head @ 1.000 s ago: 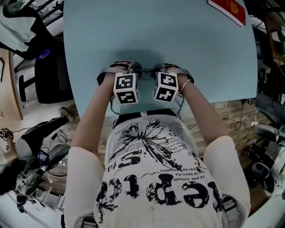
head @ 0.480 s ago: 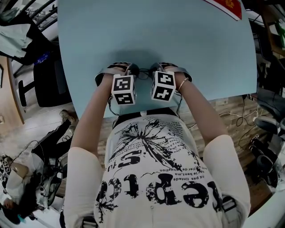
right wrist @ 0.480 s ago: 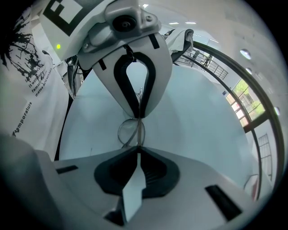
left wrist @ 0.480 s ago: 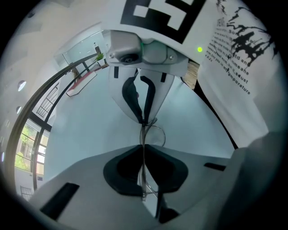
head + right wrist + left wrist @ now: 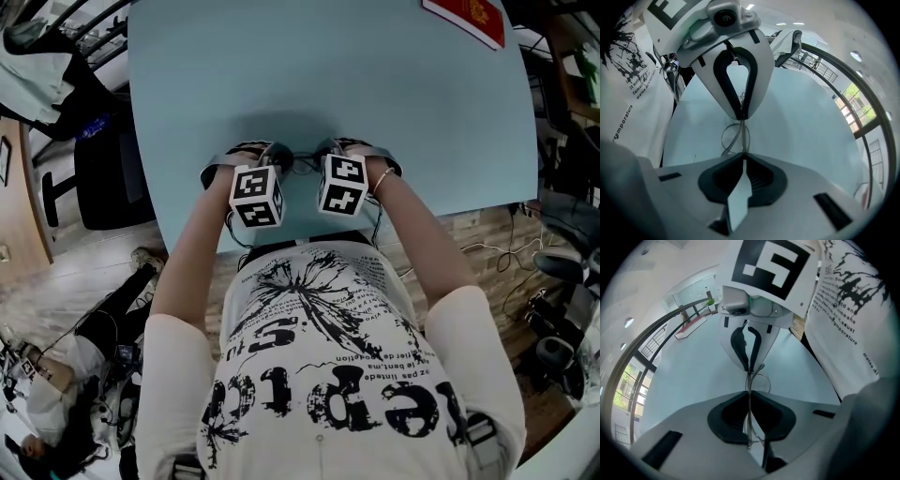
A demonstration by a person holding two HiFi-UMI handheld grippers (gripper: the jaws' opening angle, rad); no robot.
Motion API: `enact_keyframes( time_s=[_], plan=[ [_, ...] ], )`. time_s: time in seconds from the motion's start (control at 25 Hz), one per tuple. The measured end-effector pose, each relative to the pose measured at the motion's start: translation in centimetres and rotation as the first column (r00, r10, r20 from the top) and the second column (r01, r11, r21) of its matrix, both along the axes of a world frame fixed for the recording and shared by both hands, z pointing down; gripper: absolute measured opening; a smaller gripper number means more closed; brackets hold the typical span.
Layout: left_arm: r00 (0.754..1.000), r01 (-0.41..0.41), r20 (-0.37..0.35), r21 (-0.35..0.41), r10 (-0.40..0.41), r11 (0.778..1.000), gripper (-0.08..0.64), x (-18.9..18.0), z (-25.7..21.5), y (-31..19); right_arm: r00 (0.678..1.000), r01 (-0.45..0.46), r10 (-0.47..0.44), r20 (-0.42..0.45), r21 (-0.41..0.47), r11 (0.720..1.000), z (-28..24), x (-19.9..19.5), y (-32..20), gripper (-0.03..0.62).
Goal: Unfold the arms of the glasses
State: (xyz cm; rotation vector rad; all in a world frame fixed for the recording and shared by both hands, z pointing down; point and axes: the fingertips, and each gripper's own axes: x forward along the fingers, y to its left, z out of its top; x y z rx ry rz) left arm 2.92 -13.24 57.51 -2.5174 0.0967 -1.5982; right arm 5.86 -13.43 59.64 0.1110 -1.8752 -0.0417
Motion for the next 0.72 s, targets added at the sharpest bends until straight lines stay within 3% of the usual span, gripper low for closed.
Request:
enact_keyframes(
  time_s=[0.72],
  plan=[
    [0.988,0.1,-0.117,0.012,-0.098,0.995,0.029,-3.8,-3.0,-0.2,0.998,0.011,-0.009,-0.054,0.035,0.999,-0.1,0.2,0.0,0.034]
  ],
)
